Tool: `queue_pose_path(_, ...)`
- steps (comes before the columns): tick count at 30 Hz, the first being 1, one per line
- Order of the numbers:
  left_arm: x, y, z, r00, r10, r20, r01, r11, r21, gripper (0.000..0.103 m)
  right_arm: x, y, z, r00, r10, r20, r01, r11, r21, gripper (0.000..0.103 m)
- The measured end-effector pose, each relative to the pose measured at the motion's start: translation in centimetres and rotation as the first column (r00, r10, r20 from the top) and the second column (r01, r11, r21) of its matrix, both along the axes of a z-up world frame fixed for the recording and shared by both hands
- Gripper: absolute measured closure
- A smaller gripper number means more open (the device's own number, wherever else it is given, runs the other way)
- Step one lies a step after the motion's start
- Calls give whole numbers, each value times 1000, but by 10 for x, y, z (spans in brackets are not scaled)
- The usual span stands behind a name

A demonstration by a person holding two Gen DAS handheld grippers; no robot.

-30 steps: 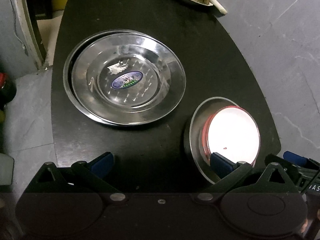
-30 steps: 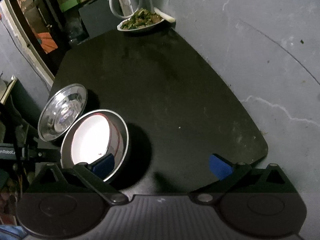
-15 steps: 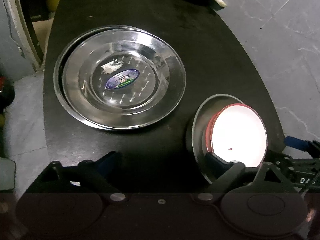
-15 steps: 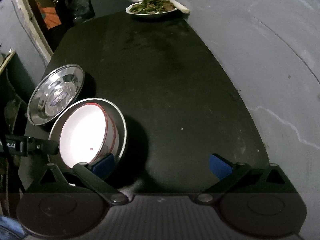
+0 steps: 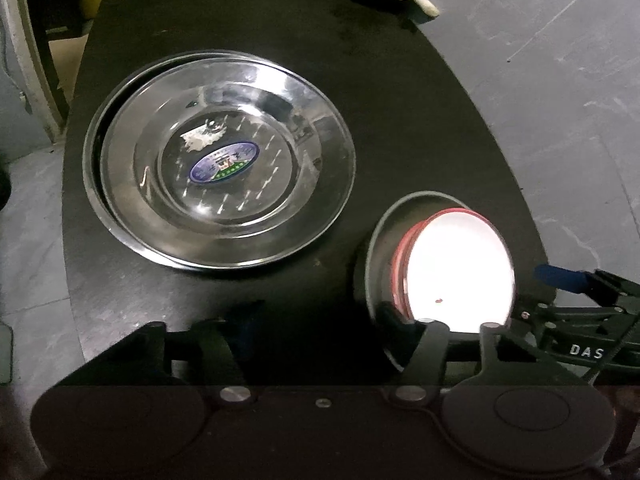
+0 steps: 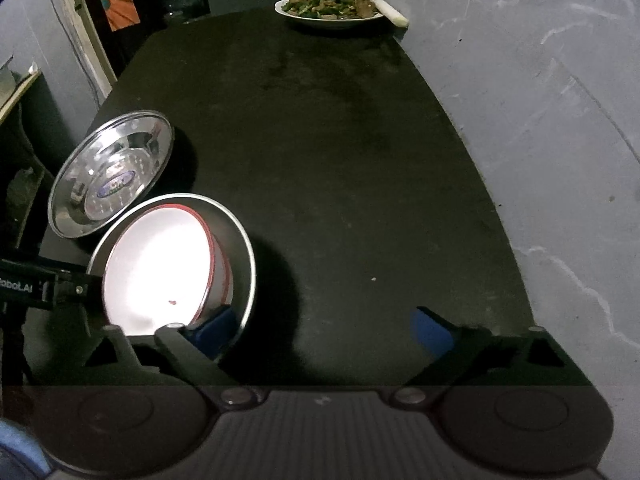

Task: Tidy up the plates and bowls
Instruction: 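Lift the bowl stack with the left tool and carry it over the basin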

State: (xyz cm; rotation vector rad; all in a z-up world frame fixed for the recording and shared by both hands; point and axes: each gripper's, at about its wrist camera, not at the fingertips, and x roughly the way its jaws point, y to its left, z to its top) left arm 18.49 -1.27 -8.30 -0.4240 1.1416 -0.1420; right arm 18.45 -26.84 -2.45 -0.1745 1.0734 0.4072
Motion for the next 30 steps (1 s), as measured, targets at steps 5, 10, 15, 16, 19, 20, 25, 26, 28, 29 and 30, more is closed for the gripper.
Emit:
queue_pose_path(5,2,-2,2,999,-17,27,18,999,-37,66,1,1,3,1000,-1,-8,2,999,42,28)
queue_pose_path(10,2,-2,1,998,-22,54,28,994,-107,85,6,-4,3,999,-17,-50,25,989,148,55)
queue_pose_path(15,0,-2,-1,998,-5,62,12,993,-118,85,9,-5,4,997,-5,-71,19,978,206,72)
queue_pose_path(16,0,-3,-1,998,-4,63,11,993,-117,85,10,-6,4,997,-4,-74,20,977,214,75)
queue_pose_path(19,-1,-2,0,998,-3,65,10,993,-114,85,12,-8,2,996,-6,-94,29,970,240,78)
queue_pose_path(20,0,-3,0,998,-3,67,10,994,-112,85,13,-8,1,995,-9,-102,34,969,245,78)
queue_pose_path(25,1,-2,-1,997,0,73,9,993,-120,85,14,-7,-4,991,-12,-130,46,964,263,79)
queue_pose_path(26,1,-1,-1,997,1,73,8,992,-123,85,14,-6,-6,990,-14,-137,51,962,270,84)
queue_pose_path(28,0,1,-2,997,3,75,7,991,-134,85,13,-5,-7,989,-18,-144,60,956,287,89)
queue_pose_path(29,-1,2,-3,997,7,75,4,990,-144,85,12,-4,-7,990,-19,-138,57,958,280,89)
queue_pose_path(30,-1,3,-4,997,10,75,2,988,-153,84,11,-3,-7,991,-17,-132,53,960,275,89)
